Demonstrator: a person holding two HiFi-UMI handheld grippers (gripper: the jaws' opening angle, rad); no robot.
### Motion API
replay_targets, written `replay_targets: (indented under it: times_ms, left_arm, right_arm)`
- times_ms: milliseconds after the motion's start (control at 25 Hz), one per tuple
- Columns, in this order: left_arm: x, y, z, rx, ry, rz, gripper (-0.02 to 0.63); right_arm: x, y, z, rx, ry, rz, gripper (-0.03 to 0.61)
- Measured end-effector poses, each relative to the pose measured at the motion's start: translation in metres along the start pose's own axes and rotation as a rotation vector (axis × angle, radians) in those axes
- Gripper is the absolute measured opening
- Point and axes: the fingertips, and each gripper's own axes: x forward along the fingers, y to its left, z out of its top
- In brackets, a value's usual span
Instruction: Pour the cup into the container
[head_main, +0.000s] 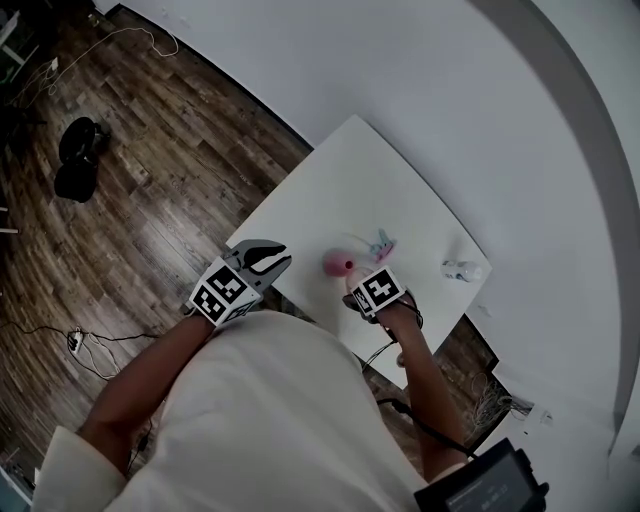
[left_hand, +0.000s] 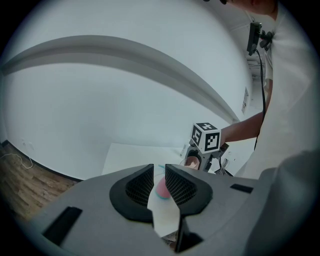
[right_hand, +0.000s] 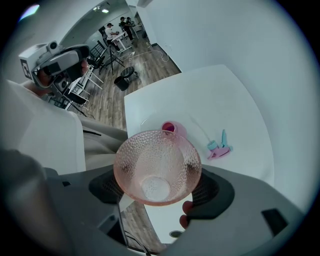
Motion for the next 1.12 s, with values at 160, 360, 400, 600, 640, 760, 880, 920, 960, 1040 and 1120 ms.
replay_targets:
  times_ms: [160, 360, 400, 600, 640, 760, 880, 920, 960, 1040, 1120]
  left_arm:
    - [-0.002, 0.003, 0.000, -0.006, -0.006, 0.006, 0.064]
    - [-0.003, 0.006, 0.002, -0.011, -0.013, 0.010, 0.064]
    - [-0.003, 0.006, 0.002, -0.012, -0.014, 0.011, 0.064]
    - [-0.004, 0.008, 0.001, -0.018, -0.021, 0.018, 0.064]
    - [-0.004, 0.008, 0.001, -0.020, -0.023, 0.019, 0.064]
    - [-0.004, 0.009, 0.001, -0.023, -0.026, 0.022, 0.064]
    - [-0.004, 0.011, 0.001, -0.024, -0.030, 0.023, 0.064]
    - [-0.004, 0.011, 0.001, -0.024, -0.032, 0.024, 0.064]
    - [-0.004, 0.011, 0.001, -0.025, -0.034, 0.025, 0.064]
    - [-0.005, 0.012, 0.000, -0.028, -0.035, 0.027, 0.064]
    - [-0.005, 0.012, 0.000, -0.031, -0.037, 0.031, 0.064]
  right_arm:
    - [-0.001, -0.001, 0.001, -0.003, 0.026, 0.008, 0.374]
    - [-0.002, 0.000, 0.001, -0.003, 0.052, 0.029, 0.374]
    - [-0.002, 0.001, 0.001, -0.005, 0.056, 0.032, 0.374]
    - [-0.002, 0.001, 0.001, -0.016, 0.075, 0.039, 0.374]
    - [-0.002, 0.001, 0.001, -0.019, 0.078, 0.041, 0.374]
    - [-0.002, 0.001, 0.000, -0.026, 0.093, 0.045, 0.374]
    - [-0.002, 0.002, 0.000, -0.035, 0.108, 0.049, 0.374]
    - [-0.001, 0.003, 0.000, -0.038, 0.113, 0.051, 0.374]
    - [-0.001, 0.003, 0.000, -0.040, 0.119, 0.053, 0.374]
    - [-0.001, 0.003, -0.001, -0.045, 0.130, 0.057, 0.374]
    - [0.000, 0.004, -0.002, -0.050, 0.140, 0.061, 0.374]
